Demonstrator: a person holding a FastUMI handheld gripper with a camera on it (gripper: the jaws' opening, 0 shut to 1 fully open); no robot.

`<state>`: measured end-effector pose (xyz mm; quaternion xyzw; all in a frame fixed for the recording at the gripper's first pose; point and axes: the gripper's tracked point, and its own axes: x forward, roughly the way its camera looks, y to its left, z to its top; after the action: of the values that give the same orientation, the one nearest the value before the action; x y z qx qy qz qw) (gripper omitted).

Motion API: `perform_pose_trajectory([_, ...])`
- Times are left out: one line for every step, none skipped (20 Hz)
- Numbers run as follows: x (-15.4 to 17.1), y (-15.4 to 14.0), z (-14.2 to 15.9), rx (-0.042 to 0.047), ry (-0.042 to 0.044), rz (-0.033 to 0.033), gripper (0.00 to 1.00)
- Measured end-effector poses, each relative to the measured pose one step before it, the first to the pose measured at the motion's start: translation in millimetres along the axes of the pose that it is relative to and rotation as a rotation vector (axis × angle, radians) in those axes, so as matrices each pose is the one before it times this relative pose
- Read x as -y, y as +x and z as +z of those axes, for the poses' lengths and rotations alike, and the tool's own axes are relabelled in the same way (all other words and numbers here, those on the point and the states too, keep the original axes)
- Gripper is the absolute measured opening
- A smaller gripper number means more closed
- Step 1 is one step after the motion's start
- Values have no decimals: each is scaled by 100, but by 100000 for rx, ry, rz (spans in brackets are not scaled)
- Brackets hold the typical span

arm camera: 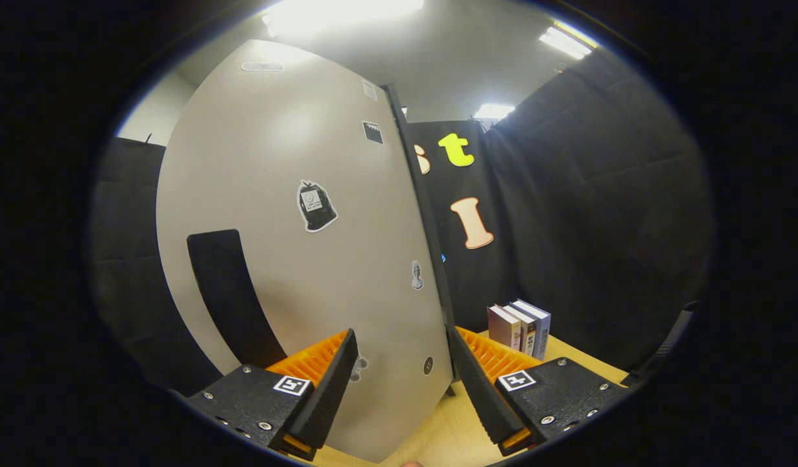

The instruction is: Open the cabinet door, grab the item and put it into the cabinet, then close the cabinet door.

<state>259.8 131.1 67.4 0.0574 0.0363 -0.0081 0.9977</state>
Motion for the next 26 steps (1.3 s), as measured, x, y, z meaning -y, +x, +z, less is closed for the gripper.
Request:
perform_pose_trajectory([-563,331,-178,-606,253,843,90])
perform_pose_trajectory([-530,435,-341,-584,499,1057,90])
perform_pose_trajectory([-689,445,-175,-681,735,1182,91])
perform_pose_trajectory([-745,450,-249,-934,712,1523,92])
perform_pose_trajectory([-851,510,-185,-653,489,1553,92])
perform_pose_trajectory([-850,451,-1,-197,-186,1577,92])
perform_pose_trajectory([-743,480,36,-8,-943,1263,92])
perform_pose_trajectory([-666,339,-22,-156,-1453,1039,92])
perform_pose_trajectory([-488,280,-283,-848,-1295,965,92])
perform_pose_trajectory([-469,103,-218,-781,-1015,1259,92])
perform_pose_trajectory([-616,113,-317,-765,-1019,1051,93])
perform_pose_trajectory([-322,-57,-257,-655,-1158,763,93])
perform_pose_trajectory([-194,-79,-150,-519,-1124,417,93])
perform_pose_trajectory([42,-226,-159,-377,-756,-65,93])
perform_pose_trajectory([95,-128,-158,-339,-230,74,93])
perform_pose_trajectory([11,-81,-17,-446,-127,485,93])
perform_pose_trajectory([63,-143,-26,-633,-190,474,94])
perform_pose_trajectory([85,-264,-2,-267,-321,334,94])
perform_pose_trajectory([128,-214,140,207,-369,152,94])
perform_pose_trajectory([198,-385,145,418,-275,112,94])
perform_pose_trajectory([51,-406,102,901,217,659,94])
perform_pose_trajectory([-66,-590,321,1283,433,937,94])
perform_pose_trajectory([56,-683,221,1213,85,537,94])
perform_pose_trajectory([283,-643,132,992,-137,-202,94])
perform_pose_trajectory([369,-689,-20,537,-476,-494,94])
perform_pose_trajectory([408,-704,-70,238,-440,-632,94])
